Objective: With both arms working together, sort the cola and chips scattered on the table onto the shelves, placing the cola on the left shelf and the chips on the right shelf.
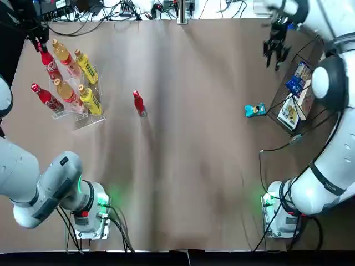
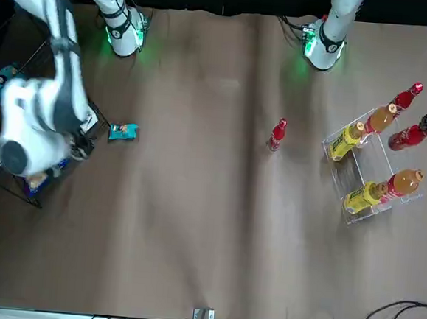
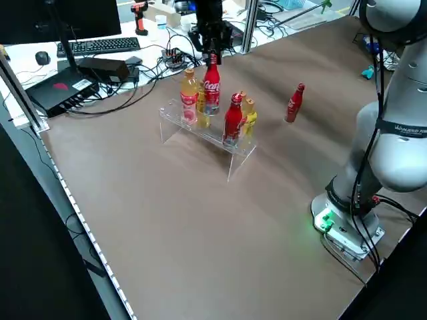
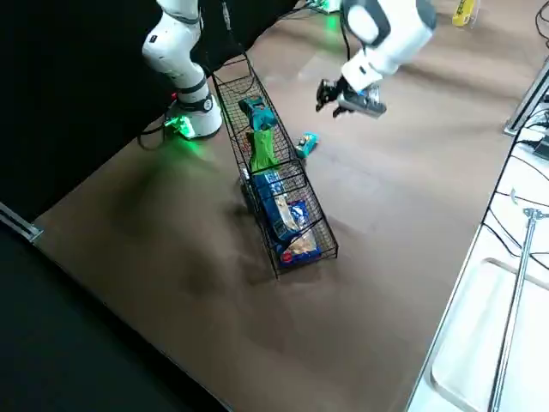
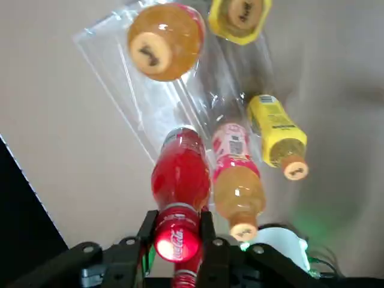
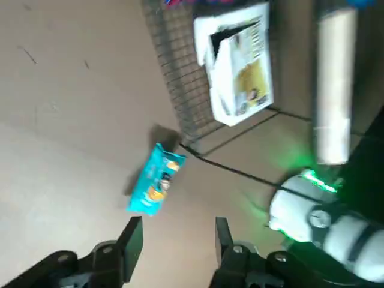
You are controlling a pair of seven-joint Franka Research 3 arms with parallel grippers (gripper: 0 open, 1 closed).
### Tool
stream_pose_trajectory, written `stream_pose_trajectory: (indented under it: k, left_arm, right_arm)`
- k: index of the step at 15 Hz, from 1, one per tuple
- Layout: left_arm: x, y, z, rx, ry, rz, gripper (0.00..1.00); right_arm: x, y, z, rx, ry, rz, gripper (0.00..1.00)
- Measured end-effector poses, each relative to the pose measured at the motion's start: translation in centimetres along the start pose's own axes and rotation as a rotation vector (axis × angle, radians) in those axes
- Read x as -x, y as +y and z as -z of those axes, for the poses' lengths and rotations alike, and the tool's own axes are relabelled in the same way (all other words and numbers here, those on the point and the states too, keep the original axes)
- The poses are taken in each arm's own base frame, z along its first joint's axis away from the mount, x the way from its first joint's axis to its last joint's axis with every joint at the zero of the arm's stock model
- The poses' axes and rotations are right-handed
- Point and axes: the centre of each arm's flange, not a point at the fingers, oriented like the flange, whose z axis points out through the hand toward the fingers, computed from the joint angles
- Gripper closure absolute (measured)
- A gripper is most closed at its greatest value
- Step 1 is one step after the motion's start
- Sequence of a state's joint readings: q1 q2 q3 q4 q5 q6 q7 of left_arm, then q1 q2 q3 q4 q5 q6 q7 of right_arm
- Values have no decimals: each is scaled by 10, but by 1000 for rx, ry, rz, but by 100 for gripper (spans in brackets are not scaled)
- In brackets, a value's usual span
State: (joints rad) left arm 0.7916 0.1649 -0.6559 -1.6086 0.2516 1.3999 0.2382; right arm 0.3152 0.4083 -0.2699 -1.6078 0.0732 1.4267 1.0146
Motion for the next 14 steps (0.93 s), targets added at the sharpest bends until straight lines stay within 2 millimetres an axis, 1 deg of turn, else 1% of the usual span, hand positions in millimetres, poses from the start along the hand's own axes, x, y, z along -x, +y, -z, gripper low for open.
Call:
stream_pose_trajectory:
  k: [1,2,3,5,7,8,9,10,11,12,13,14]
  left_arm:
    - [2,-10,-1,2,14,1,68]
    - [3,-17,-4,3,22,4,68]
    - [3,-24,-14,4,28,5,68]
    - [2,-24,-25,-2,28,7,68]
    - [4,-22,-36,-13,25,11,68]
    - [7,-23,-42,-16,24,14,68]
    - [9,-24,-46,-18,22,16,68]
    - [11,-25,-50,-18,22,14,68]
    - [12,-25,-53,-17,22,11,68]
    - [12,-24,-54,-19,22,9,68]
    - [13,-23,-53,-21,23,9,64]
    - [13,-23,-52,-23,25,10,64]
  right_arm:
    - [4,-18,-23,11,7,-23,44]
    - [9,-33,-43,17,9,-52,41]
    - [20,-52,-73,44,13,-117,39]
    - [30,-67,-98,91,20,-149,41]
    - [37,-75,-119,132,20,-153,41]
    - [40,-77,-125,139,15,-153,42]
    - [42,-80,-128,137,8,-152,42]
    - [43,-81,-130,131,2,-155,45]
    - [42,-81,-133,130,-2,-157,46]
    - [41,-81,-141,132,-3,-159,46]
    - [39,-81,-152,131,-1,-162,46]
    - [36,-81,-165,128,2,-166,45]
